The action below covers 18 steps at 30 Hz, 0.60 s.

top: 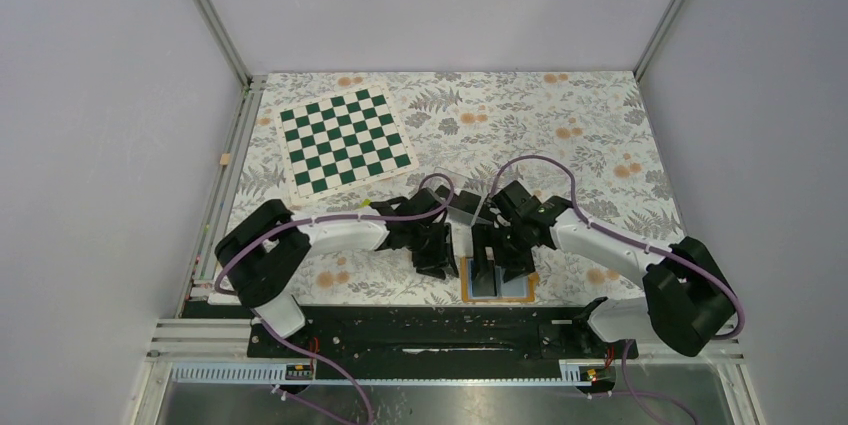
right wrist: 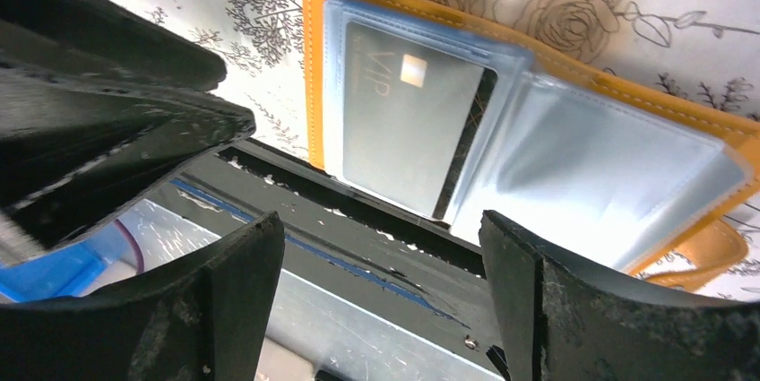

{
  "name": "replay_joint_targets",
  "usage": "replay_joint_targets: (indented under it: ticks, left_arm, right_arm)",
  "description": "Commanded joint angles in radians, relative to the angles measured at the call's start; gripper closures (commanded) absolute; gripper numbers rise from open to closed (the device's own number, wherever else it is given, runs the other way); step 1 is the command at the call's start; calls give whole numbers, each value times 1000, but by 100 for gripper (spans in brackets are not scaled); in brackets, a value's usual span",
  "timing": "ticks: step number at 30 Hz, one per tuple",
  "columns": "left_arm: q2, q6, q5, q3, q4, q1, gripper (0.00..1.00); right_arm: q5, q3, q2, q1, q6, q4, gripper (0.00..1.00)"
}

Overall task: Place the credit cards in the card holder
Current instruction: Insert the credit card into the card holder.

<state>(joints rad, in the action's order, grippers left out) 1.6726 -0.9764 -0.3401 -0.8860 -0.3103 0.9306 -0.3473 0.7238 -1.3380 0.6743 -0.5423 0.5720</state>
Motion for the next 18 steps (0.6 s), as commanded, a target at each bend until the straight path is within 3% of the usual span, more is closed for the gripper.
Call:
replay_joint_targets:
  ticks: [1, 5, 7, 13, 18]
  left_arm:
    - [-76, -33, -16, 17, 104, -5, 62]
    - [-61, -124, -108, 62, 294, -5, 62]
    - [-37, -155, -128, 70, 369, -4, 63]
    - [34, -164, -122, 54, 404, -1, 64]
    - [88, -162, -125, 45, 427, -1, 64]
  right_arm:
    - [63, 23, 40, 7, 25, 67, 15]
    - [102, -5, 50, 6, 17, 69, 26]
    - [105, -23, 44, 5, 6, 58, 37]
    - [107, -73, 8, -4, -19, 15, 64]
    - [123, -85, -34, -5, -13, 9, 74]
